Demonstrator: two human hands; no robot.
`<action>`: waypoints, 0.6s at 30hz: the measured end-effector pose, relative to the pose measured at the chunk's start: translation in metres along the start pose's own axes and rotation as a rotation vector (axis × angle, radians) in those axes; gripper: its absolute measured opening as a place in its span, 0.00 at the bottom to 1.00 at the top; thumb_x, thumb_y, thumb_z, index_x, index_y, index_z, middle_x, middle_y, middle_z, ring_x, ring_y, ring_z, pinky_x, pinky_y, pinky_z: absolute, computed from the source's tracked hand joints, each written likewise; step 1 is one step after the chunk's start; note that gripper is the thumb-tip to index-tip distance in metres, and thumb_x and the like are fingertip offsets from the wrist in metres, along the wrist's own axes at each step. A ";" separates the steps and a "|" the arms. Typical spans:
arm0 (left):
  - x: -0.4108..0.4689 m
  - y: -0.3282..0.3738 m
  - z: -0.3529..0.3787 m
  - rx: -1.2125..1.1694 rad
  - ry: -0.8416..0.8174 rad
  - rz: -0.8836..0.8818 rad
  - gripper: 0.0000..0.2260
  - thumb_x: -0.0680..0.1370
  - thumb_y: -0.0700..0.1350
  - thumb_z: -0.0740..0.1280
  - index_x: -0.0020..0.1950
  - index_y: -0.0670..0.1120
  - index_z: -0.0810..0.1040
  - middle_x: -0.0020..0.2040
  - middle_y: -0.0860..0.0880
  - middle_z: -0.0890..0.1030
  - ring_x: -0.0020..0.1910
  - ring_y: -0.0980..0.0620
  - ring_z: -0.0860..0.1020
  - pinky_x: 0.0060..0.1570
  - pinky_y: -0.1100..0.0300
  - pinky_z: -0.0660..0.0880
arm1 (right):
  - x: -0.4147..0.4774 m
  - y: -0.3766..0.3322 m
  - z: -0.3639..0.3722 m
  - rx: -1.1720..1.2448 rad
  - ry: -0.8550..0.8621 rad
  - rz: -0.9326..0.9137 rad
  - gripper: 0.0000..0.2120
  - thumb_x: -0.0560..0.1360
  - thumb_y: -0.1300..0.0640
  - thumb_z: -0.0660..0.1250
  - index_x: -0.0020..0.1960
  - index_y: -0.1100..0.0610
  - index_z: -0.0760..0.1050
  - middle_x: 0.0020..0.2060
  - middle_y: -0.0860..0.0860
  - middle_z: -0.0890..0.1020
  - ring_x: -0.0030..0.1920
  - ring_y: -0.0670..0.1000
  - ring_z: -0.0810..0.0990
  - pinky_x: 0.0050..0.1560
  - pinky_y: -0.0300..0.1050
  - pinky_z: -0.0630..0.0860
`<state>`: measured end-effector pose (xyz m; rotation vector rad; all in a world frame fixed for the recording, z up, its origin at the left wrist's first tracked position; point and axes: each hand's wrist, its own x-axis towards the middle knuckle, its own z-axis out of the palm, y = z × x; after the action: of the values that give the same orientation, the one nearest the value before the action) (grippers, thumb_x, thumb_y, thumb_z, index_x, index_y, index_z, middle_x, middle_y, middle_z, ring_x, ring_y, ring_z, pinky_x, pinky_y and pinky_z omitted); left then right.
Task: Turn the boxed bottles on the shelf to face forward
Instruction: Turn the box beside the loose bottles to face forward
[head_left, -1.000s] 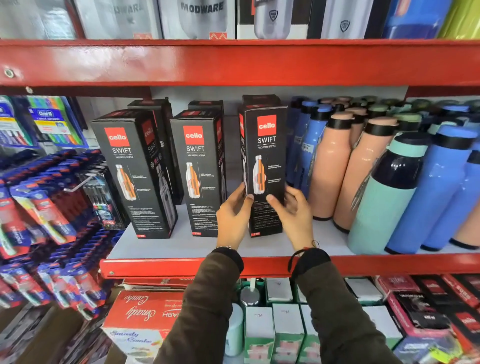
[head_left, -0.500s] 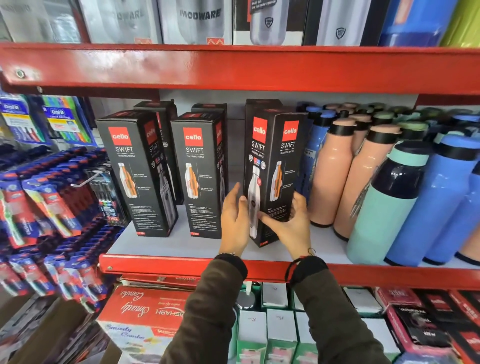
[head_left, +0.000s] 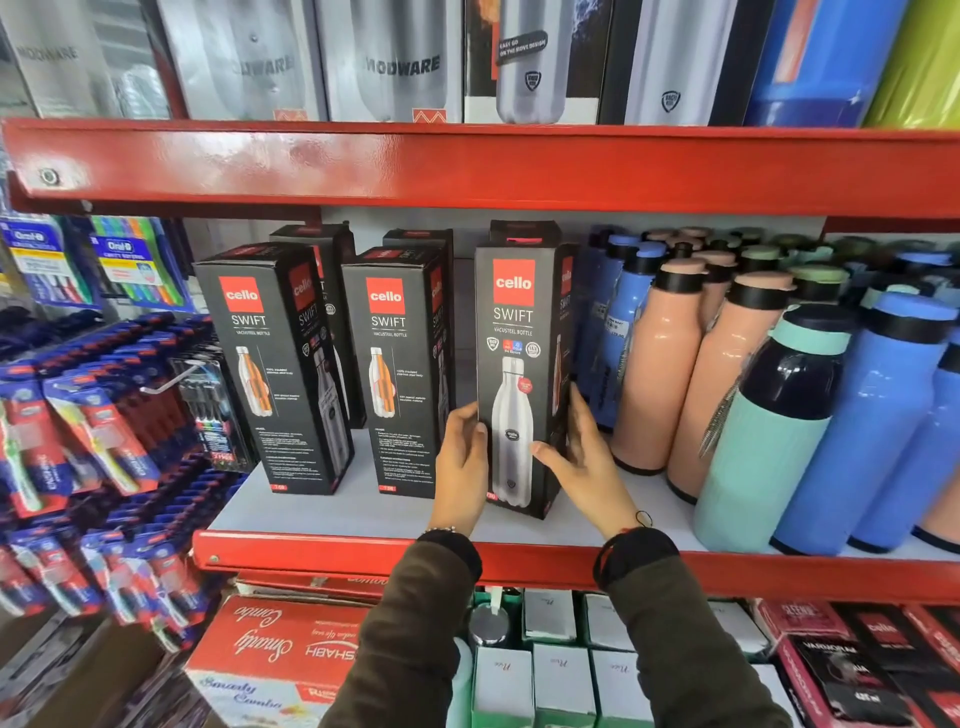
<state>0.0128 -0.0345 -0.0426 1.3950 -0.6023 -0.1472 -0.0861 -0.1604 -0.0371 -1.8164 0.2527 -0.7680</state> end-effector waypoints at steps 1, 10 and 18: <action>0.000 -0.001 0.001 -0.008 -0.002 0.014 0.10 0.85 0.39 0.57 0.62 0.51 0.72 0.56 0.64 0.78 0.55 0.73 0.77 0.53 0.82 0.67 | 0.001 0.001 -0.001 -0.011 -0.012 0.007 0.38 0.76 0.58 0.69 0.78 0.40 0.52 0.75 0.33 0.62 0.75 0.34 0.61 0.76 0.41 0.58; -0.001 -0.004 0.003 0.026 0.024 0.098 0.12 0.84 0.37 0.59 0.64 0.50 0.73 0.60 0.62 0.80 0.59 0.73 0.77 0.59 0.77 0.70 | 0.005 -0.001 0.001 -0.097 0.026 -0.011 0.32 0.79 0.64 0.64 0.72 0.38 0.57 0.63 0.23 0.67 0.68 0.28 0.66 0.72 0.36 0.65; -0.002 -0.010 0.003 0.089 0.040 0.071 0.12 0.83 0.36 0.60 0.63 0.51 0.72 0.57 0.65 0.77 0.54 0.78 0.76 0.53 0.81 0.69 | 0.005 0.006 0.007 -0.121 0.076 0.001 0.30 0.79 0.65 0.65 0.77 0.49 0.60 0.67 0.38 0.71 0.72 0.43 0.68 0.74 0.52 0.67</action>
<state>0.0127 -0.0383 -0.0526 1.4574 -0.6309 -0.0353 -0.0768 -0.1605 -0.0416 -1.9022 0.3558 -0.8379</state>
